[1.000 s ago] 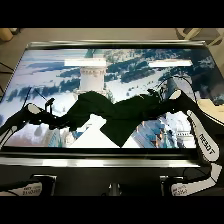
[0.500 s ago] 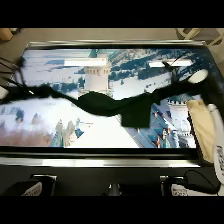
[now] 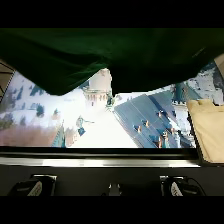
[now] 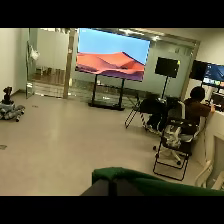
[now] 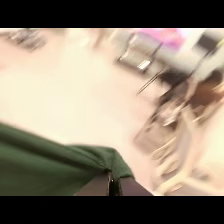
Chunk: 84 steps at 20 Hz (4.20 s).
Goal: Fold the shirts.
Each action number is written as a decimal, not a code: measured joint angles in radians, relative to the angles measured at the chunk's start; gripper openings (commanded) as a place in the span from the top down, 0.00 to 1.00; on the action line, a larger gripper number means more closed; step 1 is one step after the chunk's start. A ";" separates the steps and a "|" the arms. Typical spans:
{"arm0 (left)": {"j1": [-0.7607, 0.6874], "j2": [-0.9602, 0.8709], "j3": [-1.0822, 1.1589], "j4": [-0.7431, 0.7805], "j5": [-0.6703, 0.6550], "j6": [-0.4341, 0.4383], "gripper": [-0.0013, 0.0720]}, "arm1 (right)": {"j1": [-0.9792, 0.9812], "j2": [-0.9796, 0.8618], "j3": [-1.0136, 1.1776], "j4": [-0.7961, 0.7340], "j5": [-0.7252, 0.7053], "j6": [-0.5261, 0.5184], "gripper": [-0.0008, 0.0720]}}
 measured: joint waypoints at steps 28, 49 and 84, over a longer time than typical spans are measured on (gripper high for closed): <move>-0.026 -0.900 -0.196 -0.123 -0.285 0.085 0.30 | 0.124 -0.973 0.035 -0.068 0.154 0.203 0.39; -0.019 -0.641 -0.964 -0.298 -0.272 0.245 0.95 | -0.122 -0.835 -0.591 0.034 0.462 -0.033 0.32; -0.040 -0.049 0.123 0.033 -0.344 0.057 0.96 | -0.122 0.004 0.105 -0.084 0.314 -0.074 0.97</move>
